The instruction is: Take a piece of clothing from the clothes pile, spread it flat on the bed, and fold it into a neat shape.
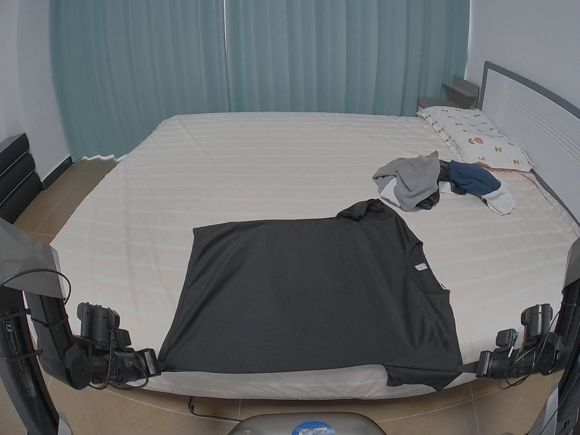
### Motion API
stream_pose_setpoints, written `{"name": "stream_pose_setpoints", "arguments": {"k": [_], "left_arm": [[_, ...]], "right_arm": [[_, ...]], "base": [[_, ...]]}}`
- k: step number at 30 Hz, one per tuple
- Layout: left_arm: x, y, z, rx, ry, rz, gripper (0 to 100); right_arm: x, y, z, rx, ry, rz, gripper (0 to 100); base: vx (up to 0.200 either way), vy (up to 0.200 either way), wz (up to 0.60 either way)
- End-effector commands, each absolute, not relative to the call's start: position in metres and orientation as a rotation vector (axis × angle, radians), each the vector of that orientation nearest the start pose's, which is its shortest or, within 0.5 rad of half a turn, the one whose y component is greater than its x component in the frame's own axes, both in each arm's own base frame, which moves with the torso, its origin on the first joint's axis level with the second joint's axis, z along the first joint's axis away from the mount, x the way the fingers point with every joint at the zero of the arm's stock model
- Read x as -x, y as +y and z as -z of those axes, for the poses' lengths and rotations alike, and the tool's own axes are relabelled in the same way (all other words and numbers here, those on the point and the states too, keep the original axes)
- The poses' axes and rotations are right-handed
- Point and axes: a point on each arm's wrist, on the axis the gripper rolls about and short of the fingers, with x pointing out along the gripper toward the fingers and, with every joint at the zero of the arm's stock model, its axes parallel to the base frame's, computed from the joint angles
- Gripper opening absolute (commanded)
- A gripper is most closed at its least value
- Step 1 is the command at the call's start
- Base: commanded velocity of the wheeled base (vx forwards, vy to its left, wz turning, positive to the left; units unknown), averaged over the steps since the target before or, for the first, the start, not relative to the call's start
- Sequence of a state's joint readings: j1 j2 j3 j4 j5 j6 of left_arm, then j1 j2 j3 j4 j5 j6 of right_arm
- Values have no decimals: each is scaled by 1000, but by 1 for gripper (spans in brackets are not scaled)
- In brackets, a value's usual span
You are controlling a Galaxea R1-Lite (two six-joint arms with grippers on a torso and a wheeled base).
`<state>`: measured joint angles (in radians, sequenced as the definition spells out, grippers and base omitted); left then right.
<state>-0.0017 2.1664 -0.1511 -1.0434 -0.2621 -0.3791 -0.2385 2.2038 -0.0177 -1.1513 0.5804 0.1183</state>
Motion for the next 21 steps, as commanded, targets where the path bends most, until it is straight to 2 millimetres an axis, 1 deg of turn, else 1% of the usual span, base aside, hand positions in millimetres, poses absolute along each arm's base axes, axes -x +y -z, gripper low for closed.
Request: {"name": "stream_pose_setpoints", "arguments": {"k": [1, 7, 15, 21], "left_arm": [[-211, -5, 24, 446, 1016, 64, 0], [-202, -5, 20, 407, 1022, 85, 0], [-194, -4, 22, 312, 1045, 58, 0], [-186, -4, 23, 261, 1070, 78, 0]], "right_arm": [[-180, -35, 24, -516, 972, -245, 0], [-175, -34, 21, -500, 992, -253, 0], [-169, -33, 16, -458, 1011, -279, 0], [-165, -33, 13, -446, 1023, -278, 0]], "base": [[0, 0, 0], [0, 0, 0], [0, 0, 0], [0, 0, 0]]}}
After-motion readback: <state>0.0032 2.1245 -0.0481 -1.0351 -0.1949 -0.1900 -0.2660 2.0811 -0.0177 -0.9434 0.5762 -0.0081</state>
